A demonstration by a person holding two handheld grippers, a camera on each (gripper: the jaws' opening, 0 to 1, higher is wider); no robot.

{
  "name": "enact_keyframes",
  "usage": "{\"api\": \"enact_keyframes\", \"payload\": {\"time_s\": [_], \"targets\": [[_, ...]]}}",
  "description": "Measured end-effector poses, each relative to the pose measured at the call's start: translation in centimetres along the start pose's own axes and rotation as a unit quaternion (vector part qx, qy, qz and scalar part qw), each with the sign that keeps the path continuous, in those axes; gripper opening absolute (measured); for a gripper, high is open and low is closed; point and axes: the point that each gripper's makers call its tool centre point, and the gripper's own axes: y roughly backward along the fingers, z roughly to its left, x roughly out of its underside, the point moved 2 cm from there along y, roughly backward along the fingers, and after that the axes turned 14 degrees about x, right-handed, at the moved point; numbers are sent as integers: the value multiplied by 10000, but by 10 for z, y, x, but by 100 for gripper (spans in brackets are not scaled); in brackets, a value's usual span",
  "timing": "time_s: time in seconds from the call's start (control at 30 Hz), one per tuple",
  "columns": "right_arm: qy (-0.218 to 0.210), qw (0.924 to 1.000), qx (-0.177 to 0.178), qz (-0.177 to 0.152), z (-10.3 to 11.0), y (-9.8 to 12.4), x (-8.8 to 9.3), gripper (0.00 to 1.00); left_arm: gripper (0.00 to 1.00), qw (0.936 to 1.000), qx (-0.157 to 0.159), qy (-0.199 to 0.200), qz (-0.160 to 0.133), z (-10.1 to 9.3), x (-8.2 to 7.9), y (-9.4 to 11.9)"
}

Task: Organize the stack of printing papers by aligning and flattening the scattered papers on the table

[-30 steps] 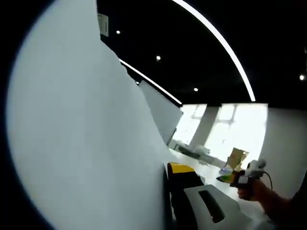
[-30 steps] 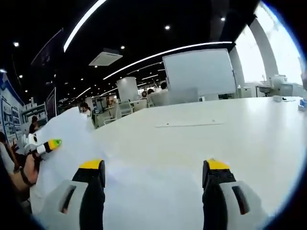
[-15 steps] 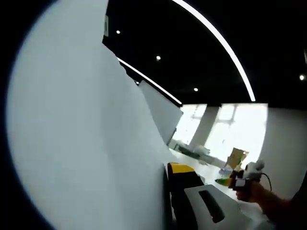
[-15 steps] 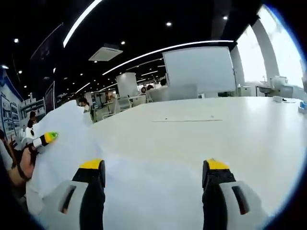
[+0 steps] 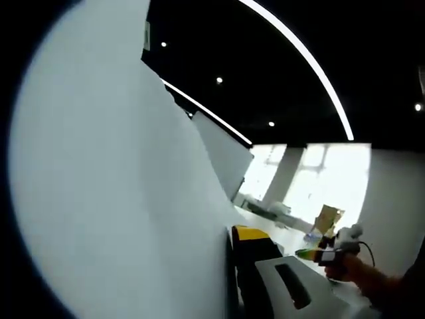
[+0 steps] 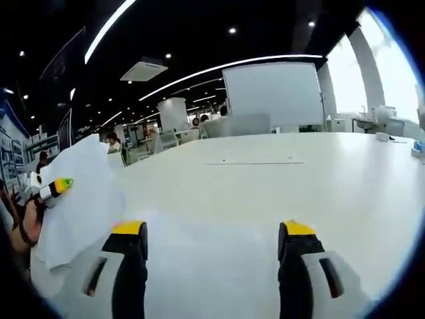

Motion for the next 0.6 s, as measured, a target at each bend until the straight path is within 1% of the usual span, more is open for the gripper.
{"api": "enact_keyframes", "payload": {"time_s": [0.17, 0.3, 0.43, 0.6], "targets": [[56, 10000, -49, -8, 1, -1, 0, 73, 10, 10000, -3, -4, 8, 1, 0, 0], [11, 9999, -100, -15, -1, -4, -3, 69, 10, 10000, -5, -16, 19, 3, 0, -1], [-37, 9999, -135, 69, -1, -7, -2, 69, 10, 10000, -8, -27, 32, 4, 0, 0], [76, 9995, -251, 187, 1, -12, 2, 68, 10, 10000, -9, -25, 33, 5, 0, 0]]}}
